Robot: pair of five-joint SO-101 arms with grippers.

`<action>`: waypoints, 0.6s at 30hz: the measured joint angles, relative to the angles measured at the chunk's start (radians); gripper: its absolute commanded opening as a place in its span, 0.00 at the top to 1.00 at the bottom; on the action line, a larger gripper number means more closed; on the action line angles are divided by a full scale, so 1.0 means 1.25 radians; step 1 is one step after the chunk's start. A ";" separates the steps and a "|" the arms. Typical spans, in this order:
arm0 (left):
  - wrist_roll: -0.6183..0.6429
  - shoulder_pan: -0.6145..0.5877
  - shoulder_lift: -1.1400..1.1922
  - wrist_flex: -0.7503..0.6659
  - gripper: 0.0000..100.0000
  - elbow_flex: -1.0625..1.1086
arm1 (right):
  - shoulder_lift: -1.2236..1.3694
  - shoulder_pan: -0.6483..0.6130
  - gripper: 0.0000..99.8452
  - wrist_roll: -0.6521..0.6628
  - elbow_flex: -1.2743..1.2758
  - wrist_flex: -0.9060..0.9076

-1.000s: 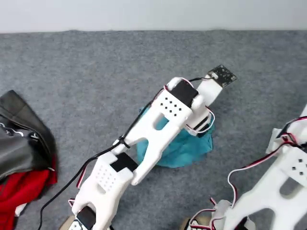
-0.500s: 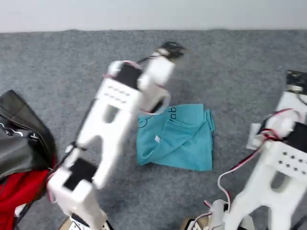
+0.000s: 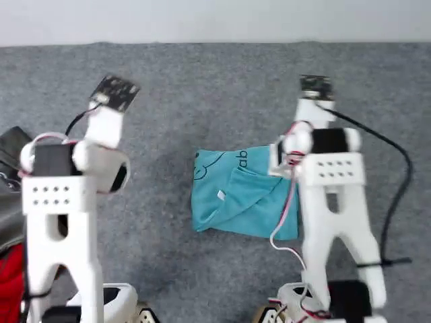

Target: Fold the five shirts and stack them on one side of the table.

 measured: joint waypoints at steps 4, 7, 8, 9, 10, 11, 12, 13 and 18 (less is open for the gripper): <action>-0.016 -0.072 -0.058 0.000 0.99 0.066 | 0.070 -0.059 0.81 0.000 0.000 -0.047; -0.022 -0.108 -0.087 0.000 0.99 0.091 | 0.108 -0.108 0.80 0.000 0.000 -0.079; -0.022 -0.120 -0.096 0.001 0.99 0.096 | 0.115 -0.119 0.81 0.000 0.000 -0.091; -0.021 -0.129 -0.102 0.001 0.99 0.098 | 0.123 -0.129 0.81 0.000 0.000 -0.102; -0.021 -0.136 -0.107 0.001 0.99 0.102 | 0.131 -0.136 0.82 0.000 0.000 -0.113; -0.022 -0.141 -0.109 0.001 0.99 0.103 | 0.136 -0.146 0.82 0.000 0.000 -0.124; -0.022 -0.145 -0.110 0.001 0.99 0.103 | 0.144 -0.156 0.82 0.009 0.000 -0.134; -0.022 -0.149 -0.110 0.001 0.99 0.103 | 0.149 -0.167 0.82 0.022 0.000 -0.145; -0.022 -0.150 -0.110 0.001 0.99 0.103 | 0.179 -0.193 0.82 0.064 0.000 -0.205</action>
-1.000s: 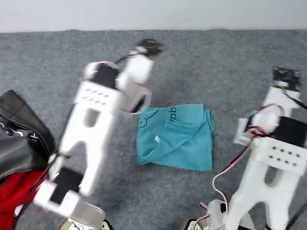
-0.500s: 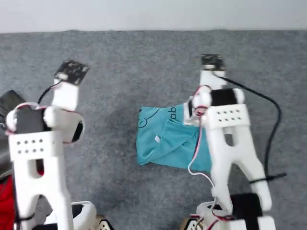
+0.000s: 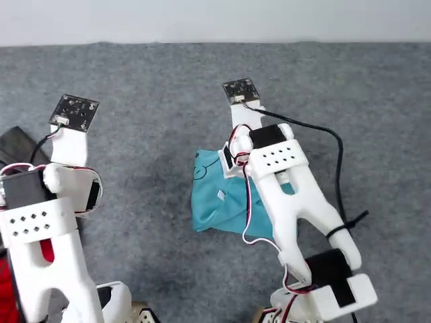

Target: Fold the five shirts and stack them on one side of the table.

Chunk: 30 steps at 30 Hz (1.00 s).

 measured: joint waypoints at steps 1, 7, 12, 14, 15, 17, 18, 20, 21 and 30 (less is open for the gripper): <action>0.000 0.000 0.000 0.000 0.99 0.000 | 0.011 0.000 0.82 0.004 0.000 -0.007; 0.000 -0.012 0.000 0.000 0.99 0.000 | 0.093 0.002 0.85 0.014 0.000 -0.016; 0.000 -0.017 0.000 0.000 0.99 0.000 | 0.122 0.002 0.99 0.026 0.000 -0.016; 0.000 -0.017 0.000 0.000 0.99 0.000 | 0.122 0.005 0.99 0.060 0.000 -0.016; 0.000 -0.017 0.000 0.000 0.99 0.000 | 0.122 0.005 0.99 0.081 0.000 -0.006; 0.000 -0.017 0.000 0.000 0.99 0.000 | 0.122 0.004 0.99 0.115 0.000 0.017; 0.000 -0.017 0.000 0.000 0.99 0.000 | 0.120 0.002 0.99 0.129 0.000 0.028; 0.000 -0.017 0.000 0.000 0.99 0.000 | 0.109 0.011 0.99 0.155 0.000 0.059; 0.000 -0.017 0.000 0.000 0.99 0.000 | 0.099 0.020 0.99 0.167 0.000 0.074; 0.000 -0.017 0.000 0.000 0.99 0.000 | 0.027 0.167 0.99 0.360 0.000 0.152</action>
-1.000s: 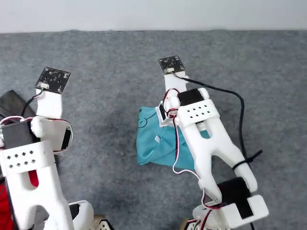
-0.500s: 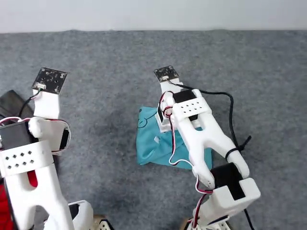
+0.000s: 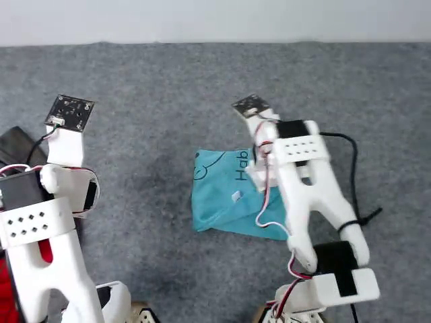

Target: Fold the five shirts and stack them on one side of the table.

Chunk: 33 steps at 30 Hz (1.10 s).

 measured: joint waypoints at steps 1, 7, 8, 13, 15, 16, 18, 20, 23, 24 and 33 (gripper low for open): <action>0.000 0.000 0.000 0.000 0.99 0.000 | -0.002 0.021 0.99 0.028 0.000 0.000; 0.000 0.000 0.000 0.000 0.99 0.000 | -0.002 0.099 0.93 0.158 0.000 0.038; 0.000 0.000 0.000 0.000 0.99 0.000 | -0.002 0.101 0.89 0.163 0.000 0.063; 0.000 0.000 0.000 0.000 0.99 0.000 | -0.004 0.107 0.79 0.164 0.000 0.171; 0.000 0.000 0.000 0.000 0.99 0.000 | -0.015 0.108 0.79 0.131 0.000 0.189; 0.000 0.000 0.000 0.000 0.99 0.000 | -0.025 0.104 0.79 0.119 -0.002 0.193; 0.000 0.000 0.000 0.000 0.99 0.000 | -0.047 0.087 0.81 0.088 -0.007 0.199; 0.000 0.000 0.000 0.000 0.99 0.000 | -0.070 0.055 0.87 0.055 -0.021 0.199; 0.000 0.000 0.000 0.000 0.99 0.000 | -0.086 -0.016 1.00 -0.015 -0.045 0.171; 0.000 0.000 0.000 0.000 0.99 0.000 | -0.086 -0.044 0.99 -0.041 -0.048 0.147; 0.000 0.000 0.000 0.000 0.99 0.000 | 0.032 -0.097 0.99 -0.146 0.005 -0.058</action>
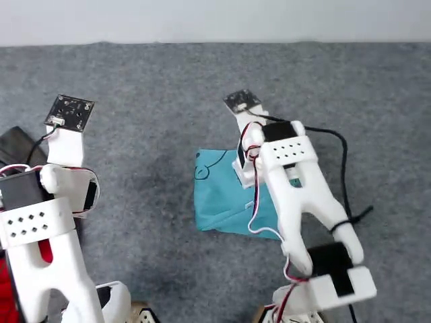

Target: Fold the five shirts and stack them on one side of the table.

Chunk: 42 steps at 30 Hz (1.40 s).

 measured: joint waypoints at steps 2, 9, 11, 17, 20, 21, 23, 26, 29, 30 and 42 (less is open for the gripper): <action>0.000 0.000 0.000 0.000 0.99 0.000 | 0.031 0.000 0.99 0.000 0.010 0.018; 0.000 0.000 0.000 0.000 0.99 0.000 | 0.028 0.000 0.99 0.028 0.010 0.244; 0.000 0.000 0.000 0.000 0.99 0.000 | 0.016 0.007 0.99 0.061 0.011 0.300; 0.000 0.000 0.000 0.000 0.99 0.000 | -0.026 0.063 0.99 0.115 0.011 0.351; 0.000 0.000 0.000 0.000 0.99 0.000 | -0.060 0.059 0.99 0.117 0.011 0.324; 0.000 0.000 0.000 0.000 0.99 0.000 | -0.070 0.059 0.99 0.117 0.011 0.302; 0.000 0.000 0.000 0.000 0.99 0.000 | -0.083 0.059 0.99 0.117 0.011 0.259; 0.000 0.000 0.000 0.000 0.99 0.000 | -0.086 0.060 0.99 0.117 0.018 0.204; 0.000 0.000 0.000 0.000 0.99 0.000 | -0.055 0.061 0.99 0.117 0.080 0.161; 0.000 0.000 0.000 0.000 0.99 0.000 | -0.036 0.061 0.99 0.117 0.106 0.149; 0.000 0.000 0.000 0.000 0.99 0.000 | -0.043 0.147 0.99 0.122 0.157 0.210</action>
